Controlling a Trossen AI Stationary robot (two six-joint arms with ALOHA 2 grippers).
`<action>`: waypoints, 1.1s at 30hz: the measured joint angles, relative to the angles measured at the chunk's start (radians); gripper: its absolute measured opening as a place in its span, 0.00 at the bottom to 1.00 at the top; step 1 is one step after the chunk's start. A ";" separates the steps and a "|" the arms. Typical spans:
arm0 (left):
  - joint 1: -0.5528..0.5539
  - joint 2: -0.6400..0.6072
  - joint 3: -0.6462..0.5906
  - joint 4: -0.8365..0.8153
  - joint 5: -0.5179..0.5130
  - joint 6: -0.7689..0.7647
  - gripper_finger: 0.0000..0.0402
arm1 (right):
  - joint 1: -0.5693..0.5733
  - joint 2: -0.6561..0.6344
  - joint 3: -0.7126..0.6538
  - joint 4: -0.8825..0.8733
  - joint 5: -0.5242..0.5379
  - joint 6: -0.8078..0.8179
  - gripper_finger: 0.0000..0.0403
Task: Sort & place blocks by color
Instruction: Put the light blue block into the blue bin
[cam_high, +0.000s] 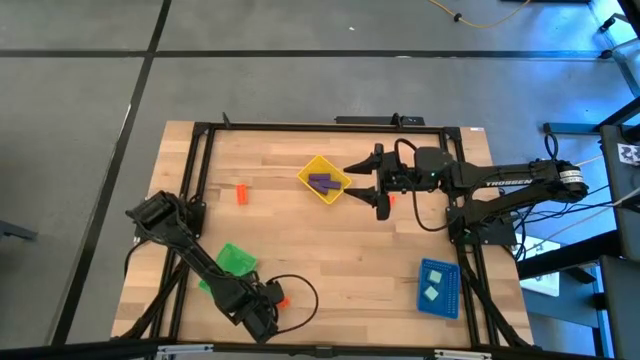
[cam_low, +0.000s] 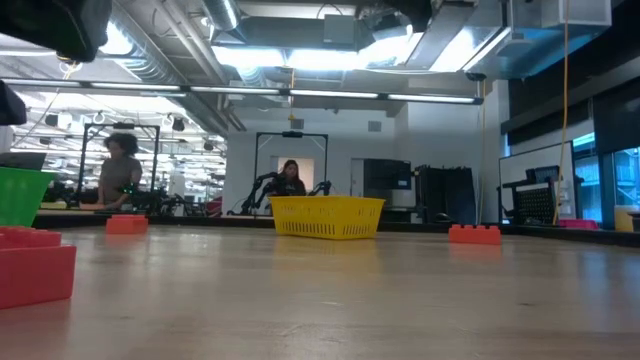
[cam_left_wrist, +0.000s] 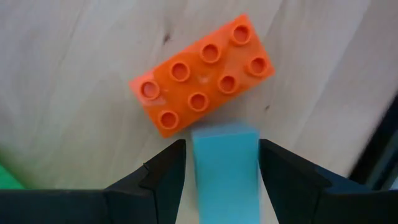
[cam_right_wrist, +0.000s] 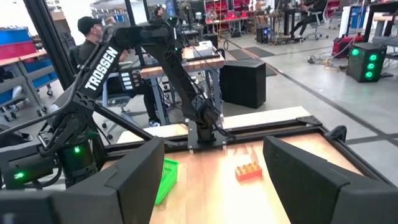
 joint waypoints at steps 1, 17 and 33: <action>0.000 0.001 0.000 -0.007 0.001 0.013 0.48 | 0.000 0.000 0.000 -0.005 0.000 0.000 0.69; 0.004 0.011 0.000 0.002 0.044 0.075 0.46 | 0.000 0.000 0.000 -0.009 0.016 0.000 0.69; 0.000 -0.001 0.000 0.002 0.056 0.076 0.31 | 0.000 0.000 0.000 -0.009 0.018 0.000 0.69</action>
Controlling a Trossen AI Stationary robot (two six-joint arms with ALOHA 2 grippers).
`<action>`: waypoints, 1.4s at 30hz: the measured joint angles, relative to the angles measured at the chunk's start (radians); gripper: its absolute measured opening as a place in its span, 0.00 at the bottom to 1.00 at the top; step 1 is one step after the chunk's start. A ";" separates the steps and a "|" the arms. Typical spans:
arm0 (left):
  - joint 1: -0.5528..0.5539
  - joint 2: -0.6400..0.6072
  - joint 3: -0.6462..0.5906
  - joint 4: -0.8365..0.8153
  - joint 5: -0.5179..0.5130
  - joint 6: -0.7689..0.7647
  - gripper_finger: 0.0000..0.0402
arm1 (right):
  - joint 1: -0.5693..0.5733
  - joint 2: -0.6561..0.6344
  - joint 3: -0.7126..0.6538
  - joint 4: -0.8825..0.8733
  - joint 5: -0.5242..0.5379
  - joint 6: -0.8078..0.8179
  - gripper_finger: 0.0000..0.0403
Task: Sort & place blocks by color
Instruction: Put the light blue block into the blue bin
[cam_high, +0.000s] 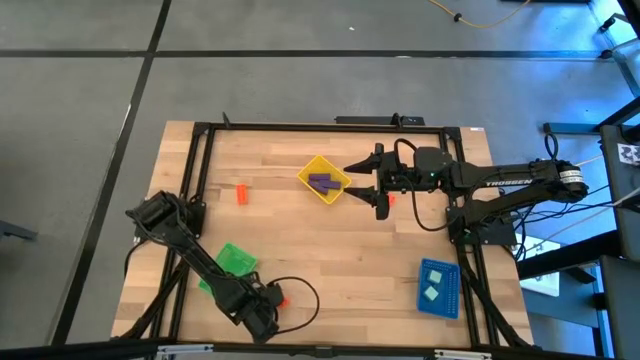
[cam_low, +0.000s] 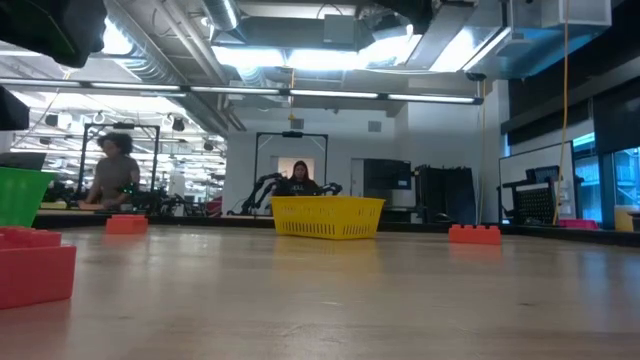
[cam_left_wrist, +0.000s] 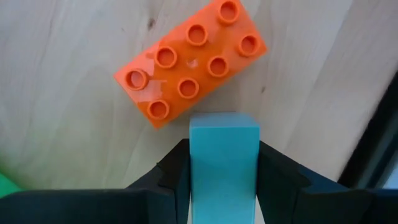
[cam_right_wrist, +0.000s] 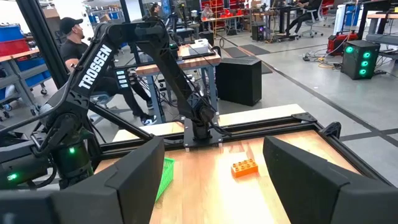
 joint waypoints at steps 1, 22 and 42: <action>0.000 -0.009 0.000 -0.002 0.000 0.000 0.31 | 0.000 0.000 0.000 0.000 0.000 0.000 0.69; 0.058 -0.536 0.000 0.018 -0.429 0.254 0.31 | 0.000 0.000 0.000 0.006 -0.001 0.002 0.69; 0.562 -1.017 -0.324 0.516 -0.252 1.025 0.31 | 0.000 0.000 0.000 0.012 -0.029 0.001 0.69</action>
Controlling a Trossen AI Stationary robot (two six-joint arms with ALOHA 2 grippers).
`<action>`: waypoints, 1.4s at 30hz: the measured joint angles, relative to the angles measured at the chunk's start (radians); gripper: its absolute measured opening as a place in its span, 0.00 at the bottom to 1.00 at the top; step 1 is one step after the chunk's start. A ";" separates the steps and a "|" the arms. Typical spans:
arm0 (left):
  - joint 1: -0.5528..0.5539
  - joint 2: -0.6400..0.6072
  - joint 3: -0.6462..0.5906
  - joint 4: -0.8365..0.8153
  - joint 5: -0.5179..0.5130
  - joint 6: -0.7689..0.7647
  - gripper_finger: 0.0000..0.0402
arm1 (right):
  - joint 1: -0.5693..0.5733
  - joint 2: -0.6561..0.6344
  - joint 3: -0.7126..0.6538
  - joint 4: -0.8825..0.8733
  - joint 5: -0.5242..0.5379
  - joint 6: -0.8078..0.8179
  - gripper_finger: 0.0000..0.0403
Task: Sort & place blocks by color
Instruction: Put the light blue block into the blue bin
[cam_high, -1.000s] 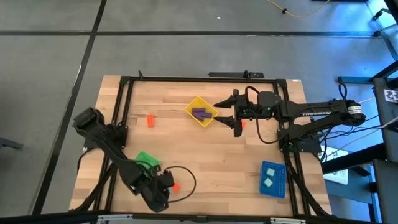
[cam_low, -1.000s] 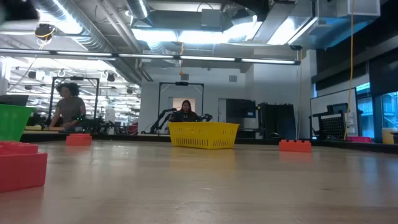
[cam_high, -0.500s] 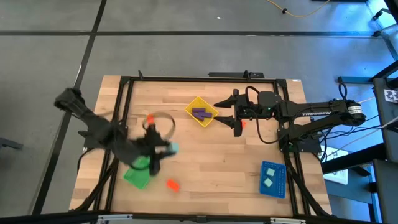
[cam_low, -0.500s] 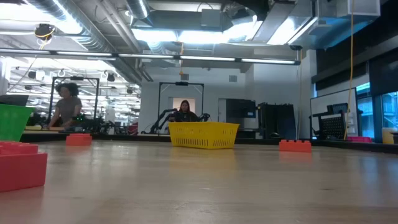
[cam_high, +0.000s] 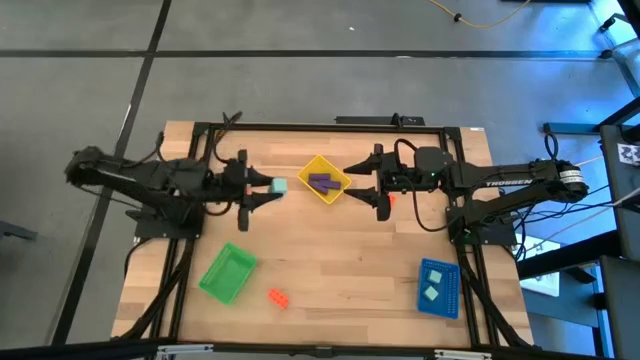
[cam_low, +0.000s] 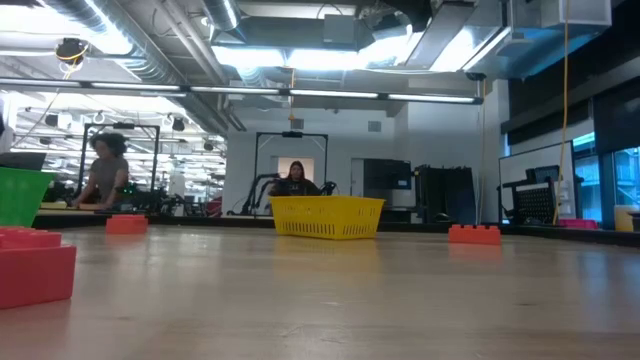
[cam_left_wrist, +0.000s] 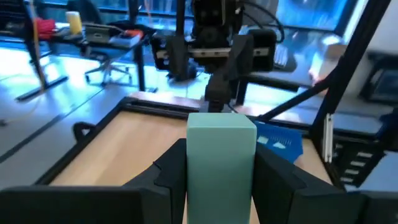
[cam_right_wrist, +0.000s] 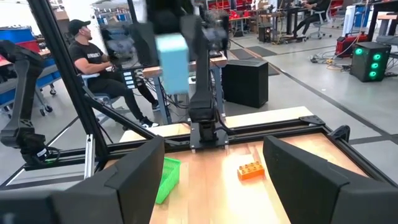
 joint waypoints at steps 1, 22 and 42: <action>0.032 -0.019 -0.061 0.071 0.044 0.002 0.31 | 0.000 0.000 0.000 0.000 0.000 0.000 0.69; 0.219 -0.044 -0.347 0.552 0.335 -0.095 0.31 | 0.001 0.000 0.000 -0.002 0.000 0.004 0.69; 0.219 -0.043 -0.347 0.560 0.315 -0.114 0.31 | 0.002 0.000 0.000 -0.003 0.000 0.007 0.69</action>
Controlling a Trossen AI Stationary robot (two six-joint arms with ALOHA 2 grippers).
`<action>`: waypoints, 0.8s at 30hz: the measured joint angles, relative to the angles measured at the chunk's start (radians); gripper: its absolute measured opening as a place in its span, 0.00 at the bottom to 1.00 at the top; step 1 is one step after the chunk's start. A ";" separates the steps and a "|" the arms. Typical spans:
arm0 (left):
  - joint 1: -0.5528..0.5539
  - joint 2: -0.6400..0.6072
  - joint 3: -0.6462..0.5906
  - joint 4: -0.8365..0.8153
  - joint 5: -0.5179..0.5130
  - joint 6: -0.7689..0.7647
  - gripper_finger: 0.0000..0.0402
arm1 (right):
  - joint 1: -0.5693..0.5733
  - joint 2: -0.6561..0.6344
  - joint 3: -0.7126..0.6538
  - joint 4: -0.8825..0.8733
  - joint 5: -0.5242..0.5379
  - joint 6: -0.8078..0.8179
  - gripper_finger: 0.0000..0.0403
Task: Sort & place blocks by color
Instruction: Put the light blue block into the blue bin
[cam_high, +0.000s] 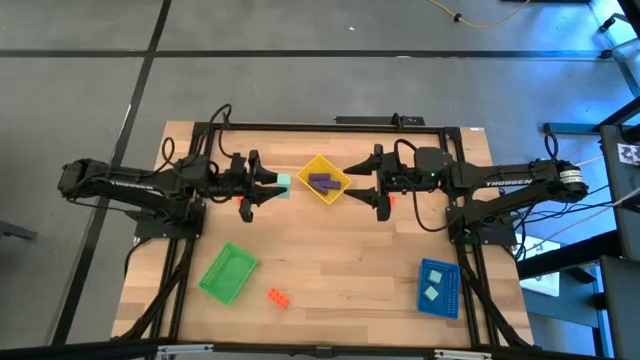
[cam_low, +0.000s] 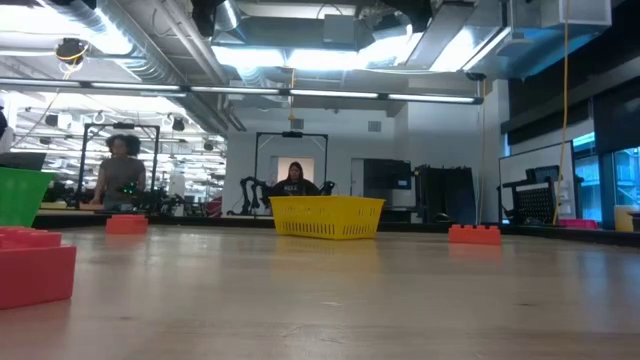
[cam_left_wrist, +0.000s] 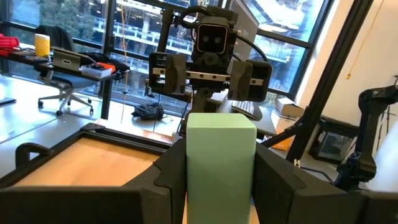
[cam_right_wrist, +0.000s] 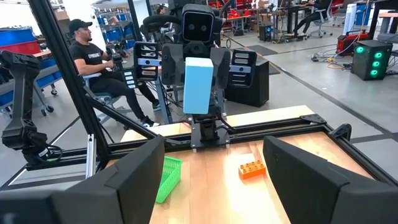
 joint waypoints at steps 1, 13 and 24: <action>0.000 0.000 0.000 0.000 -0.005 0.000 0.31 | 0.000 0.000 0.000 0.000 0.000 0.000 0.69; 0.099 0.214 0.208 -0.296 0.026 0.110 0.31 | 0.000 0.000 0.000 0.001 0.000 0.000 0.69; 0.237 0.591 0.371 -0.363 0.109 0.239 0.31 | 0.000 0.000 0.000 0.006 0.000 0.000 0.69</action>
